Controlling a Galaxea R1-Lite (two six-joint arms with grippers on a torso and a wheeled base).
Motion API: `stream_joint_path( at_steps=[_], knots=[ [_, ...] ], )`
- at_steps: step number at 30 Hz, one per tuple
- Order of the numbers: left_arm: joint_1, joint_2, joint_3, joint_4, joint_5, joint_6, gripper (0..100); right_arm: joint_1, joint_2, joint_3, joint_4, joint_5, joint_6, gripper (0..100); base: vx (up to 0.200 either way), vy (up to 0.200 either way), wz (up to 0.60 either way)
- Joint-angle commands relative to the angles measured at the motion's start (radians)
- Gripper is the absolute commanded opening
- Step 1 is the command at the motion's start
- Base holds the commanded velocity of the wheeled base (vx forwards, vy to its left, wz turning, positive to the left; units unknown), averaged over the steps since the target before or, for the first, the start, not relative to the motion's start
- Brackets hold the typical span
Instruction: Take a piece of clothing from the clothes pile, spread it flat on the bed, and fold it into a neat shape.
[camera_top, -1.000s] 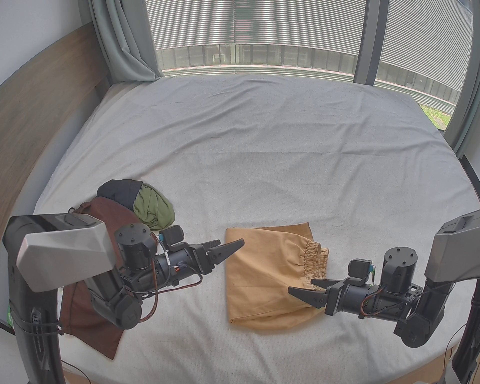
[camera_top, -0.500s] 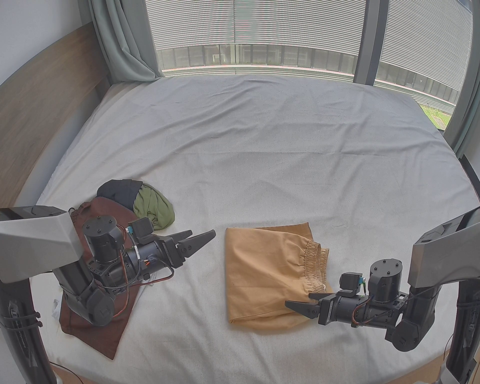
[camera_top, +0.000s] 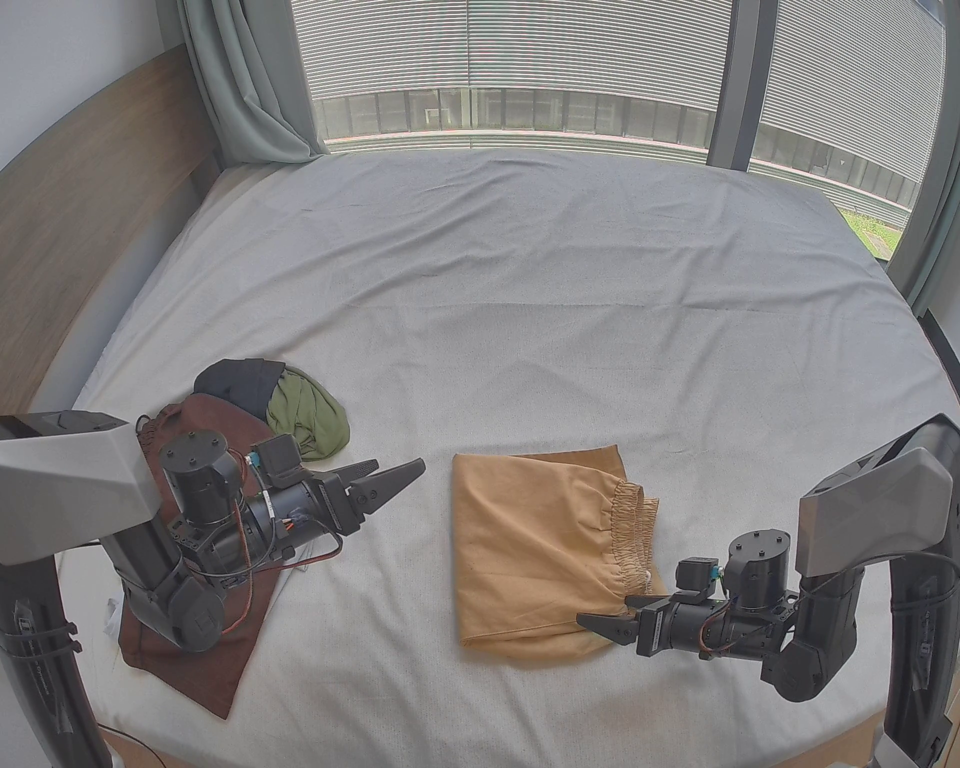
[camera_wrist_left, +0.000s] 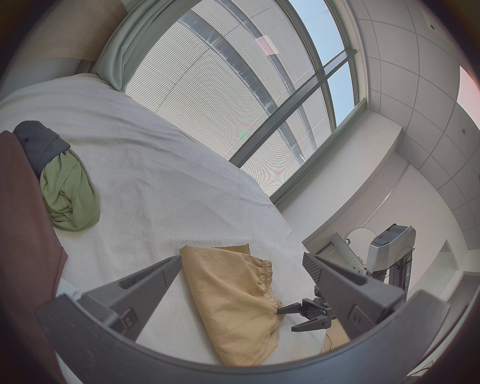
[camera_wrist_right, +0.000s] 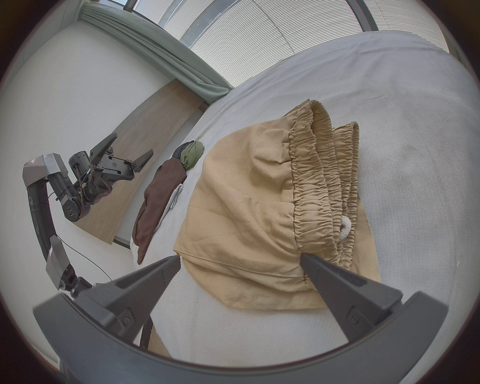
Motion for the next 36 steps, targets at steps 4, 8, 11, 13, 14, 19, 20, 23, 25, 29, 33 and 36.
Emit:
stream_joint_path(
  at_steps=[4,8,11,13,14,19,20,23,25,29,33,36],
  knots=[
    [0.0,-0.001,0.0,-0.001,0.0,0.0,100,-0.003,0.017,0.0,0.001,0.0,-0.001,100,0.0,0.0,0.0],
    [-0.002,-0.003,0.001,-0.001,0.0,0.001,100,0.003,0.002,0.009,0.001,0.001,-0.001,100,0.0,0.0,0.0],
    [0.0,-0.004,0.001,-0.001,0.0,0.001,100,0.006,-0.051,0.026,0.001,0.004,-0.003,100,0.0,0.0,0.0],
    [0.0,-0.004,0.001,-0.001,0.0,0.001,100,0.006,-0.075,0.044,0.003,0.009,-0.003,100,0.0,0.0,0.0],
    [0.0,-0.003,0.001,-0.001,0.0,0.001,100,0.006,-0.087,0.053,0.003,0.009,-0.004,100,0.0,0.0,0.0],
    [0.0,-0.003,0.001,-0.001,0.002,0.001,100,-0.007,-0.097,0.058,0.003,0.007,-0.007,100,0.0,0.0,0.0],
    [0.0,-0.003,0.001,-0.001,0.0,0.001,100,-0.012,-0.095,0.058,0.003,0.007,-0.012,100,0.0,0.0,0.0],
    [0.002,-0.003,0.001,-0.001,0.002,0.001,100,-0.04,-0.086,0.055,0.003,0.003,-0.038,100,0.0,0.0,0.0],
    [0.002,-0.003,0.001,-0.001,0.002,0.001,100,-0.06,-0.08,0.049,0.003,0.001,-0.062,100,0.0,0.0,0.0],
    [0.0,-0.001,0.001,-0.001,0.002,0.0,100,-0.09,-0.061,0.047,0.003,0.0,-0.073,100,0.0,0.0,0.0],
    [0.002,-0.001,0.001,-0.001,0.002,0.0,100,-0.11,-0.034,0.046,0.003,0.0,-0.075,100,0.0,0.0,0.0],
    [0.0,0.002,-0.002,-0.001,0.002,0.0,100,-0.122,-0.011,0.046,0.003,0.0,-0.075,100,0.0,0.0,0.0]
  ],
)
